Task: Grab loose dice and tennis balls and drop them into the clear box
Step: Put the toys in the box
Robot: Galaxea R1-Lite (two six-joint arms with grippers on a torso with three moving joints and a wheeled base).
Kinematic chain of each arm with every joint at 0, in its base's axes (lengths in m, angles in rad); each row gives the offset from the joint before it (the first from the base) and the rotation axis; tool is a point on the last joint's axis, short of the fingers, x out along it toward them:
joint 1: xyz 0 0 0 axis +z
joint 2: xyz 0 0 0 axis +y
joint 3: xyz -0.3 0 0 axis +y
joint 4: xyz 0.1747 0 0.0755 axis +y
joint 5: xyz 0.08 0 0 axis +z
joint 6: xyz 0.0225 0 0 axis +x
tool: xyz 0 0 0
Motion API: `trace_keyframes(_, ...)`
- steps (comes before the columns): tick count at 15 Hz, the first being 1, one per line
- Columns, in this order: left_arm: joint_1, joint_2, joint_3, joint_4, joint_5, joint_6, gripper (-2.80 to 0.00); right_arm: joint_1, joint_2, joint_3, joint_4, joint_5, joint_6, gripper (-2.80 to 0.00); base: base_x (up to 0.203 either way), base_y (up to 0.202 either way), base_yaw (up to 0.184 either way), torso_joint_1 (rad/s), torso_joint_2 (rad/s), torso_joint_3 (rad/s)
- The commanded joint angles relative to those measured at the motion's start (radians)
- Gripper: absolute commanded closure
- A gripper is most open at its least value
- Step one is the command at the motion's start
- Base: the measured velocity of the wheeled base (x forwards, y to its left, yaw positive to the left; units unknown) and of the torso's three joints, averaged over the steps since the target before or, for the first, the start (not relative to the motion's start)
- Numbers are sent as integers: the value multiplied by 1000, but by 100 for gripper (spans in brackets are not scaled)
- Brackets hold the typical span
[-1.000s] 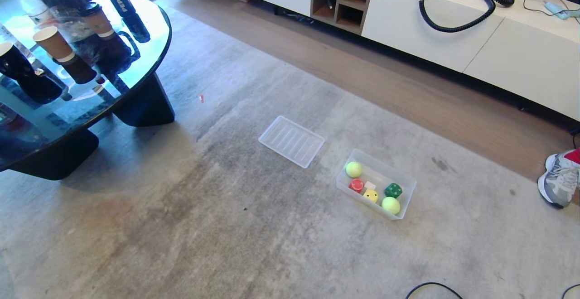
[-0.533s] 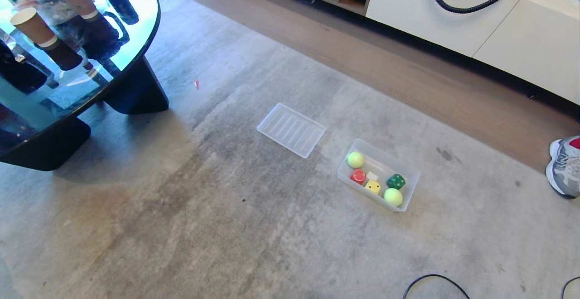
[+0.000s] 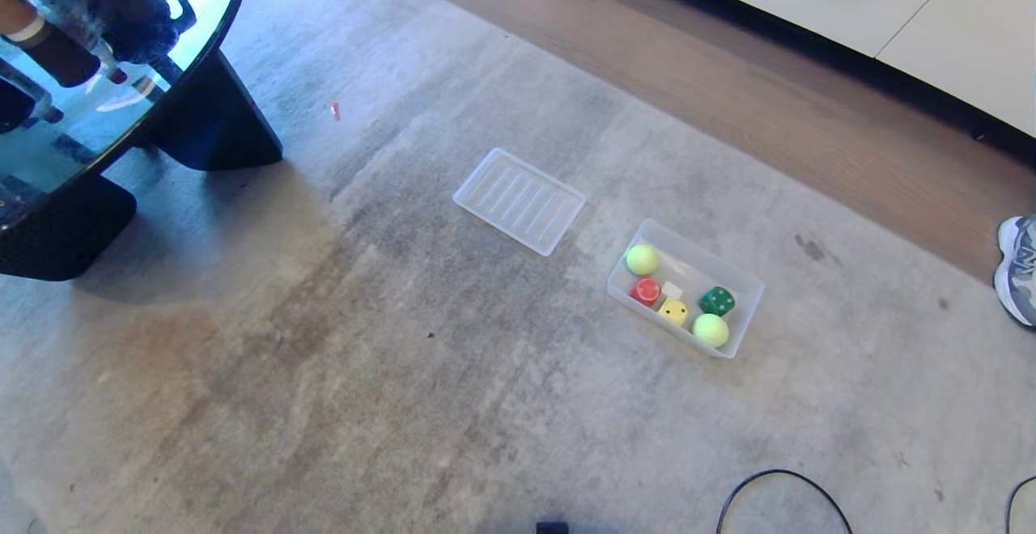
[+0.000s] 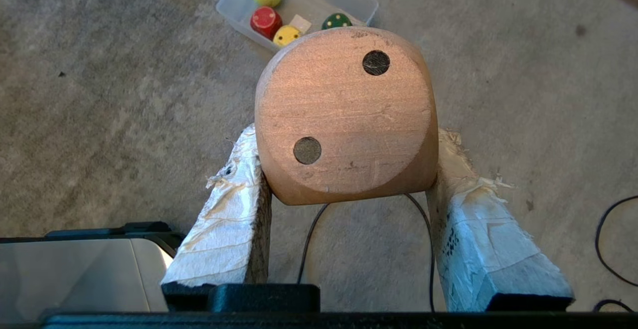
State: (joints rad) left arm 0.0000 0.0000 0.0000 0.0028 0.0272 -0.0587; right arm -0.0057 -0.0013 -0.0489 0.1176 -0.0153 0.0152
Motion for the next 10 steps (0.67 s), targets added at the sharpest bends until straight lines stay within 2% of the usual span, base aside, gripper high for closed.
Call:
trace_keyframes(1, 0, 0, 0, 0, 0, -1, 0, 0, 1, 0, 1, 0, 0, 0, 0, 0, 0, 1, 2, -198)
trace_keyframes(10, 0, 0, 0, 0, 0, -1, 0, 0, 1, 0, 1, 0, 0, 0, 0, 0, 0, 2, 2, -200)
